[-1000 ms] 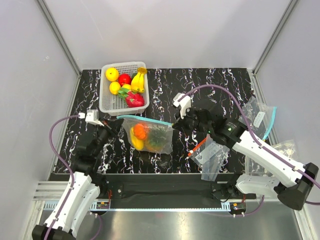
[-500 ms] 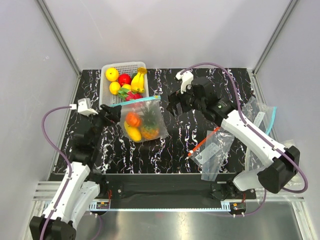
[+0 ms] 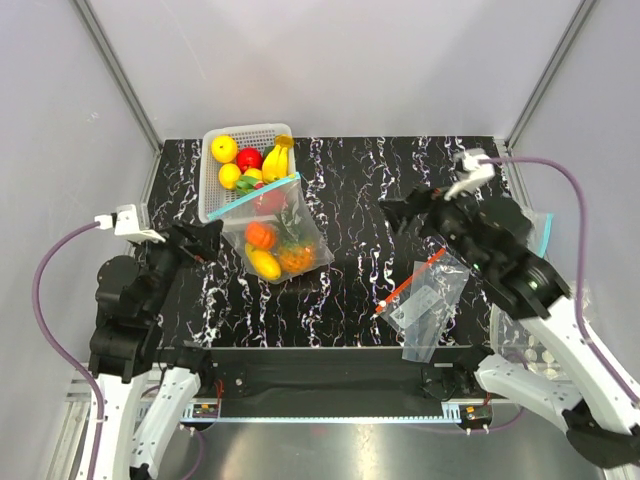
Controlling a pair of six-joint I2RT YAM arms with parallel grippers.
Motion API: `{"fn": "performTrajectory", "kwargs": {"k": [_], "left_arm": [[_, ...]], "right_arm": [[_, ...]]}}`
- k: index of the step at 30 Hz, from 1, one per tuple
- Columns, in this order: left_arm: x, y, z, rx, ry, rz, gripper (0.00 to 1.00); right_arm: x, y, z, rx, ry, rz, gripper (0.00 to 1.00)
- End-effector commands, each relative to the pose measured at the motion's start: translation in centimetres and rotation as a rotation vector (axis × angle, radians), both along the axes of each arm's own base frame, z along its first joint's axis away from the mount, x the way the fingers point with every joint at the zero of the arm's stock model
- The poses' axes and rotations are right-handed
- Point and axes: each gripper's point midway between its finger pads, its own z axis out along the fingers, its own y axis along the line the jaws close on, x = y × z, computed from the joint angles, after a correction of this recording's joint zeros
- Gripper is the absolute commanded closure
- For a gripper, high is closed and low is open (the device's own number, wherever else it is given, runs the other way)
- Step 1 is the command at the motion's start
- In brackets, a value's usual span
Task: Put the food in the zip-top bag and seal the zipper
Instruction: Reset both arms
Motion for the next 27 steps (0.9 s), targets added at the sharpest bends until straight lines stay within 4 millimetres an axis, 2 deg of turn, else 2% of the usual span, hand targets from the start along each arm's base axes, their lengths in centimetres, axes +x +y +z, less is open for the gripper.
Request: {"fn": "performTrajectory", "kwargs": {"k": [1, 3, 4, 6, 8, 9, 10, 11, 12, 14, 15, 16, 20, 24, 27], "left_arm": [[-2.8, -1.3, -3.3, 0.116, 0.151, -0.133, 0.01], [-3.9, -1.5, -4.8, 0.145, 0.180, -0.162, 0.01], [-4.2, -1.6, -5.3, 0.163, 0.178, -0.178, 0.01], [-4.8, -0.8, -5.8, 0.113, 0.175, -0.118, 0.01], [-6.0, -1.6, -5.0, 0.112, 0.101, -0.176, 0.01], [-6.6, -2.7, -4.0, 0.133, 0.027, -0.251, 0.01], [-7.2, -2.9, -3.4, 0.139, -0.030, -0.269, 0.01], [-7.2, -3.2, -3.9, 0.143, -0.043, -0.282, 0.01], [-7.2, -3.1, -3.7, 0.139, -0.072, -0.277, 0.01], [-7.3, -2.7, -3.5, 0.129, -0.120, -0.248, 0.01], [-6.9, -2.4, -4.4, 0.123, -0.103, -0.224, 0.01], [-7.2, -2.2, -4.2, 0.124, -0.119, -0.215, 0.01], [-6.9, -1.1, -4.6, 0.113, -0.101, -0.145, 0.01], [-6.8, -0.9, -4.6, 0.110, -0.092, -0.136, 0.01], [-6.8, -0.9, -4.6, 0.108, -0.095, -0.133, 0.01]], "right_arm": [[-1.8, -2.4, 0.2, 0.118, 0.032, -0.089, 0.00], [-3.8, -3.8, 0.1, 0.138, 0.018, -0.082, 0.00], [-4.5, -4.5, -0.5, 0.123, 0.028, -0.090, 0.00], [-6.1, -6.1, -0.7, 0.128, 0.004, -0.103, 0.00], [-6.6, -7.9, -1.9, 0.129, 0.020, -0.176, 0.00], [-7.5, -9.2, -1.3, 0.164, -0.020, -0.197, 0.00], [-7.5, -10.2, -1.4, 0.183, -0.036, -0.244, 0.00], [-7.5, -10.4, -2.5, 0.184, -0.035, -0.260, 0.00], [-8.1, -11.2, -1.6, 0.239, -0.088, -0.267, 0.00], [-8.6, -11.3, -1.7, 0.261, -0.117, -0.254, 0.00], [-8.7, -11.3, -1.6, 0.263, -0.125, -0.249, 0.00], [-8.8, -11.2, -1.7, 0.253, -0.131, -0.235, 0.00], [-8.2, -11.0, -2.1, 0.232, -0.114, -0.249, 0.00], [-8.1, -10.1, -1.9, 0.230, -0.101, -0.214, 0.00], [-8.2, -10.3, -1.4, 0.242, -0.112, -0.218, 0.00]]}}
